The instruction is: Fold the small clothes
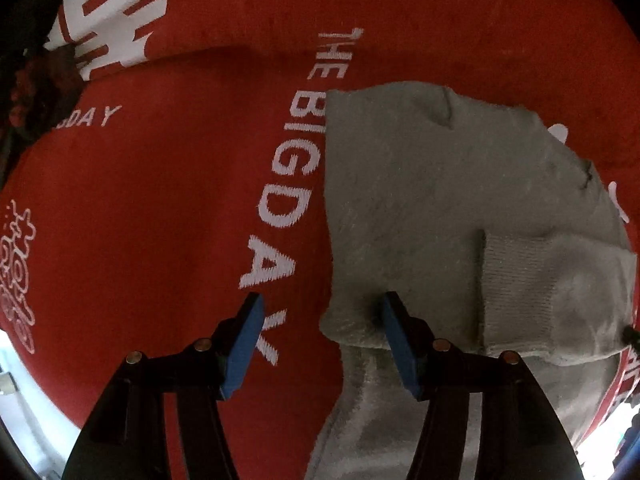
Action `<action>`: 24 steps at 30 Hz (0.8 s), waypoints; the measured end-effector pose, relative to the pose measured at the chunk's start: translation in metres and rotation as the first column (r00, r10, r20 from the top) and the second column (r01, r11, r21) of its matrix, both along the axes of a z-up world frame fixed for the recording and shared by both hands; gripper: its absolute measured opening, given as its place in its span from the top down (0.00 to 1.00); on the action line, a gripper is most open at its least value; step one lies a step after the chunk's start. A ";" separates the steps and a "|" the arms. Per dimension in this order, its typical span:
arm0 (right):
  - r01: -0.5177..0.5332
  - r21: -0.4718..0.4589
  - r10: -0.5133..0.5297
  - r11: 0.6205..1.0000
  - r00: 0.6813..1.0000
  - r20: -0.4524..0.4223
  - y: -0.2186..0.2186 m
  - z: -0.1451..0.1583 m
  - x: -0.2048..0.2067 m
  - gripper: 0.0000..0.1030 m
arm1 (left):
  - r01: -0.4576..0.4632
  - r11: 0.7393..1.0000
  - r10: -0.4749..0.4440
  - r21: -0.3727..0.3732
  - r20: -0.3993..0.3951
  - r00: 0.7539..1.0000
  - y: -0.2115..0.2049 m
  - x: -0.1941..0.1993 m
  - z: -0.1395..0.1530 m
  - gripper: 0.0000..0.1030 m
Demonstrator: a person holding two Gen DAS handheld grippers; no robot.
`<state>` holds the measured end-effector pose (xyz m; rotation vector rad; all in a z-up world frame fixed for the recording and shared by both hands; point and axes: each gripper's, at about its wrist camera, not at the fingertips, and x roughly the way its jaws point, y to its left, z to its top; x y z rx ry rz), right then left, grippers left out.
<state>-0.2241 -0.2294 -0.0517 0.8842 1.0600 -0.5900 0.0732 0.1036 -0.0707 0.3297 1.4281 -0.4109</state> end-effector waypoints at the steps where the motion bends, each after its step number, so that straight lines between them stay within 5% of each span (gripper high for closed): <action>1: -0.002 0.016 0.002 1.000 1.000 -0.020 0.003 -0.009 0.000 0.89 | 0.000 1.000 0.000 0.010 0.007 1.000 0.002 0.000 0.000 0.28; 12: 0.010 0.045 -0.009 0.999 1.000 -0.018 0.024 0.012 -0.033 0.85 | -0.003 0.997 0.003 0.073 -0.003 1.000 0.029 -0.027 0.022 0.28; 24: 0.013 0.162 -0.019 0.987 0.999 0.035 0.052 0.018 -0.055 0.70 | 0.174 0.984 -0.171 0.047 -0.064 0.983 -0.051 -0.124 0.044 0.28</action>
